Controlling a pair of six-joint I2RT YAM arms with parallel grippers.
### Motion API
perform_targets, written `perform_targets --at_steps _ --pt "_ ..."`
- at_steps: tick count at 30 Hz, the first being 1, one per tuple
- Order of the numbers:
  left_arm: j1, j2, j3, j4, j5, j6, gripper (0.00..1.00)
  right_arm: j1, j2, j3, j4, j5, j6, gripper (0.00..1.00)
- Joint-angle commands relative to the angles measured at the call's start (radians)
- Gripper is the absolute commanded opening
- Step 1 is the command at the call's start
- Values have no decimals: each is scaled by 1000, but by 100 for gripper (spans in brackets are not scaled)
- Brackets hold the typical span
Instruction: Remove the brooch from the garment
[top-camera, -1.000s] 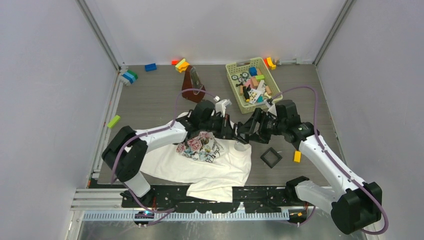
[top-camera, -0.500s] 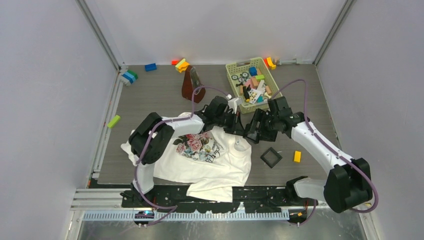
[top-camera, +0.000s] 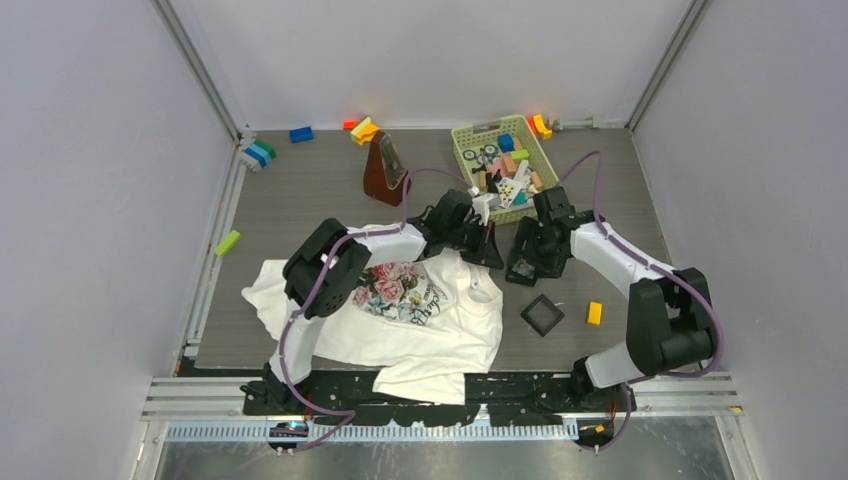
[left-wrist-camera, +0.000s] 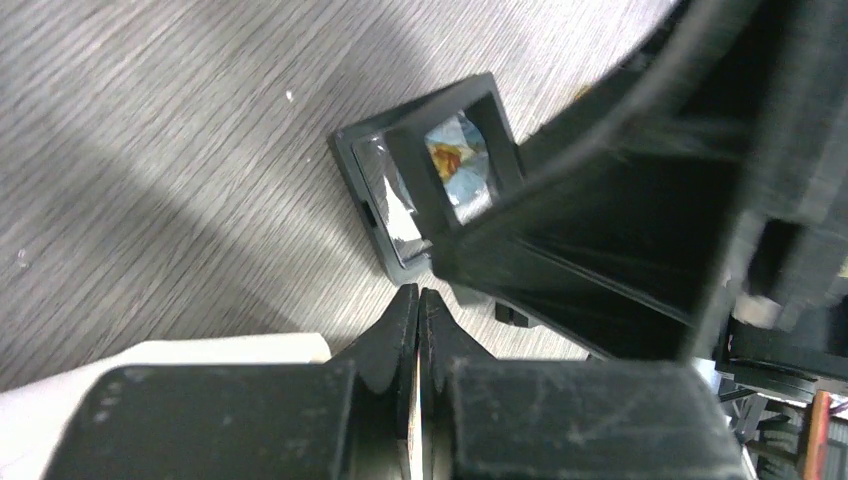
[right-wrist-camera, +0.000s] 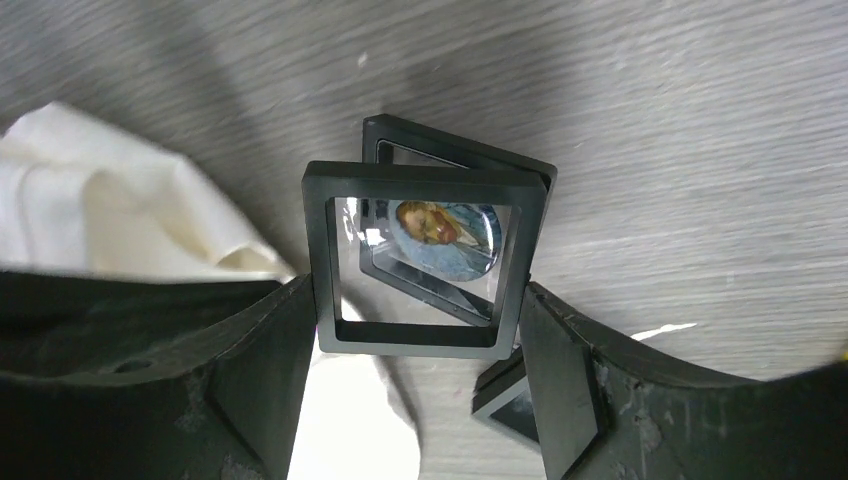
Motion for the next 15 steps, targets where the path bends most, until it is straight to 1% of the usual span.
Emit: perform_targets --at_steps 1,3,6,8,10,11,13,14,15 --pt "-9 -19 42 -23 -22 63 0 -17 59 61 29 147 -42 47" --pt "-9 -49 40 -56 -36 85 0 -21 89 77 14 232 -48 47" --pt "-10 -99 29 -105 -72 119 0 -28 126 107 0 281 -43 48" --pt "-9 -140 21 -151 -91 139 0 -30 153 125 -10 309 -37 50" --pt "-9 -183 7 -188 -111 155 0 -31 180 144 -20 322 -32 58" --pt "-8 -205 -2 -207 -123 162 0 -31 196 155 -26 327 -29 66" --pt "-2 -257 -25 -230 -136 180 0 -31 214 174 -44 336 -18 74" --pt "3 -285 -42 -240 -142 182 0 -31 218 179 -49 337 -14 83" --pt "9 -317 -59 -251 -150 183 1 -31 217 187 -61 342 -13 87"
